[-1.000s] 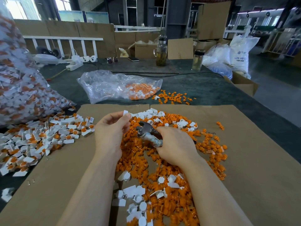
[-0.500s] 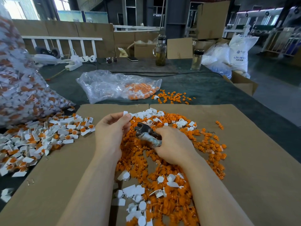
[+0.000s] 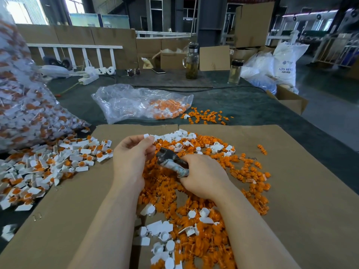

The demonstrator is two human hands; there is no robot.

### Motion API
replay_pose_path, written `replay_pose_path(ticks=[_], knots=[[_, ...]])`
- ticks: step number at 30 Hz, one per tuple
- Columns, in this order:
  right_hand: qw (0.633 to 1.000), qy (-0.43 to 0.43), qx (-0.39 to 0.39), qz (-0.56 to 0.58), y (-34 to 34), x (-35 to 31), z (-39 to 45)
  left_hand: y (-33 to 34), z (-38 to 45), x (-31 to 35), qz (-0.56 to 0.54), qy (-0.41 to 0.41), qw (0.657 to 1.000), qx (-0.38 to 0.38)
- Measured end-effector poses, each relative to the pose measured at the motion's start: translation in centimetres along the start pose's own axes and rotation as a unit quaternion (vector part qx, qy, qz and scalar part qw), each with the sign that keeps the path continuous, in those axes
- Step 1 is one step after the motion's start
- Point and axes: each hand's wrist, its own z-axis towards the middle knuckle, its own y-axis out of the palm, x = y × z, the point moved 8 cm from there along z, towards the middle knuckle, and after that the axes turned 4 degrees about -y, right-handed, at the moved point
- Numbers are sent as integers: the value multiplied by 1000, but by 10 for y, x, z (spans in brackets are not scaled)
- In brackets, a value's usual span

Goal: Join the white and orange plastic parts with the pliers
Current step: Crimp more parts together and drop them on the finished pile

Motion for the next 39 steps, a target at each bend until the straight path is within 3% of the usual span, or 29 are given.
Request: replay_pose_path(ticks=[5, 14, 18, 22, 39], knots=[[988, 29, 64, 135, -17, 16, -2, 6, -1, -2, -2, -15, 999, -34], [918, 33, 206, 337, -41, 19, -10, 32, -13, -10, 32, -11, 994, -103], [900, 23, 269, 343, -50, 16, -15, 38, -16, -14, 25, -19, 992, -124], [883, 17, 283, 373, -52, 15, -17, 43, -20, -17, 7, -40, 989, -143], [900, 32, 311, 303, -54, 15, -20, 48, -32, -3, 30, 51, 986, -154]])
